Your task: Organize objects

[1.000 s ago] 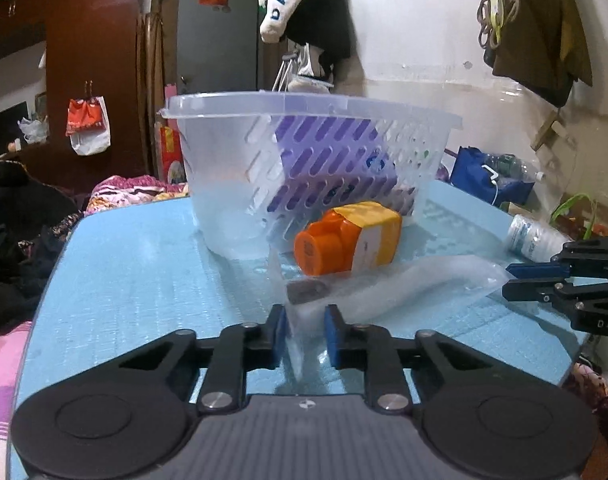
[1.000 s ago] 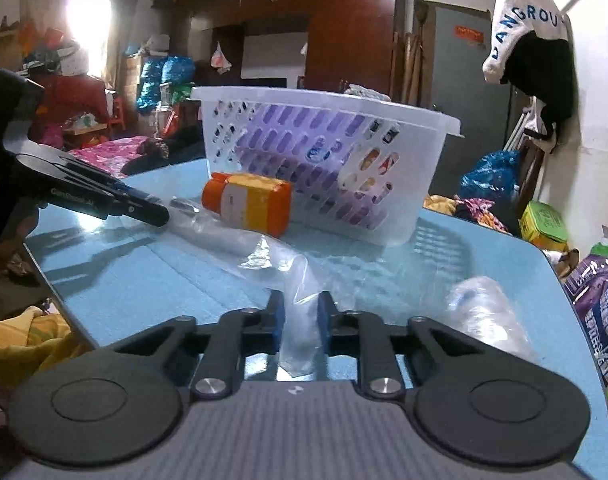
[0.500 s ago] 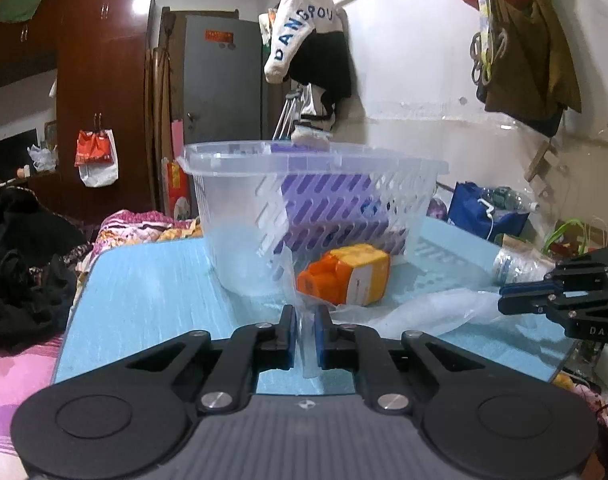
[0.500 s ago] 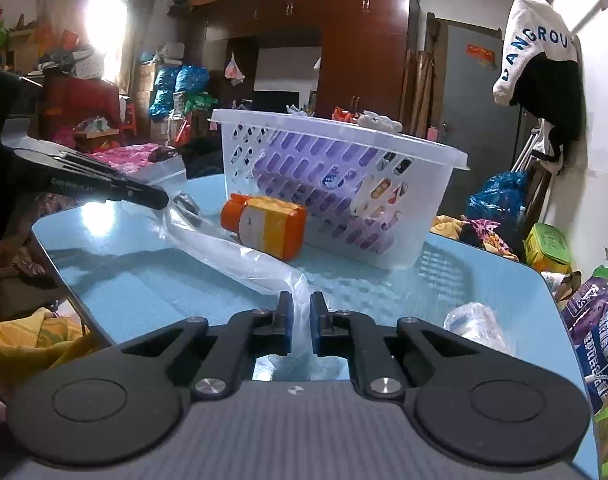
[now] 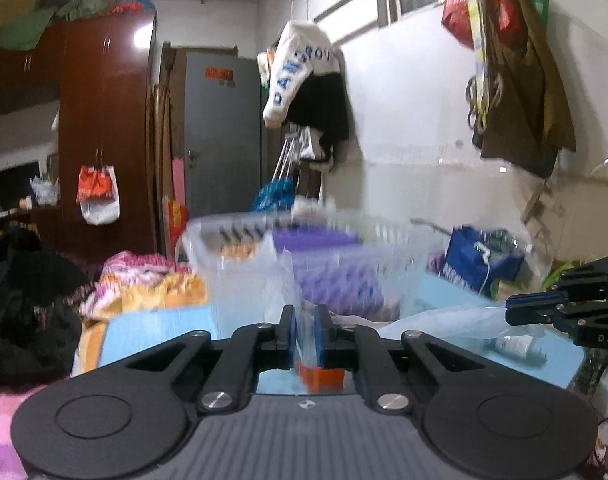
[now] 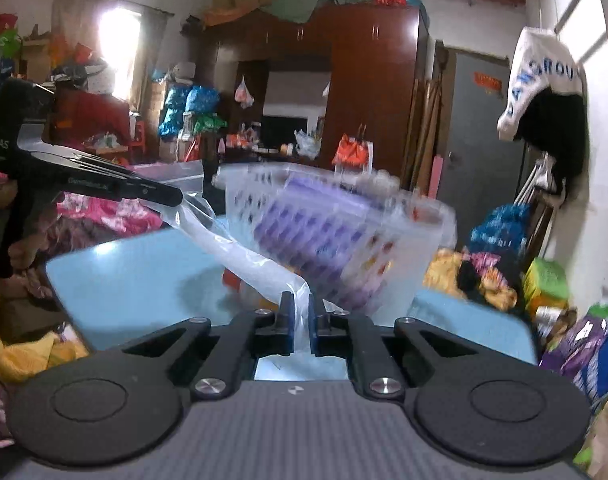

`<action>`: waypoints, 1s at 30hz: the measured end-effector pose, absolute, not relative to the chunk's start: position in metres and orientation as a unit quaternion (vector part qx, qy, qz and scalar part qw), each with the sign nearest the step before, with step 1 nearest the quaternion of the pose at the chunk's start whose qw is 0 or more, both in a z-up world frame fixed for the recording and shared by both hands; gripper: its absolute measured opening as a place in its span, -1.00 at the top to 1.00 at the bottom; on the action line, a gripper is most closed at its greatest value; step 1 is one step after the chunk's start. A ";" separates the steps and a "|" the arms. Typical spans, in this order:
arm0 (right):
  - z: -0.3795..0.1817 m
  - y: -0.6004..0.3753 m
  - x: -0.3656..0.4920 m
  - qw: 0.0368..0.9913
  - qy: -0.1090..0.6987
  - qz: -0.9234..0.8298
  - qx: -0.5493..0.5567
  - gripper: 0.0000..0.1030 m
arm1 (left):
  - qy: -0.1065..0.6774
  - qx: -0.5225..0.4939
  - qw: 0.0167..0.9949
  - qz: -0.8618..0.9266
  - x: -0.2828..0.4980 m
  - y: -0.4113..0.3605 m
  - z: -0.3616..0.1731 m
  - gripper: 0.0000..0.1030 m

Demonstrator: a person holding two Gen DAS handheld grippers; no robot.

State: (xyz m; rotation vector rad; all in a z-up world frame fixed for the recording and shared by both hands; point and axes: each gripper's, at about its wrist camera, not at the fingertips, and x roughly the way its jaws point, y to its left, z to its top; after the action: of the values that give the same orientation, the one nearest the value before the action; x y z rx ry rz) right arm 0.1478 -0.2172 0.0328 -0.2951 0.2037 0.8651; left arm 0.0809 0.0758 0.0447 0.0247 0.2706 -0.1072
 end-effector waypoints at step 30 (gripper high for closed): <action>0.063 -0.134 0.295 0.912 0.133 0.337 -0.191 0.98 | 0.199 0.037 0.979 0.020 0.264 0.091 0.080 0.37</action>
State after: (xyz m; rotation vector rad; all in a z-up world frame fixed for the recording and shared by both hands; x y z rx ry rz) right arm 0.2946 -0.1342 0.0634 -0.3929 0.2741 0.6946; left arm 0.2636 0.0911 0.0801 0.0746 0.4004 0.0412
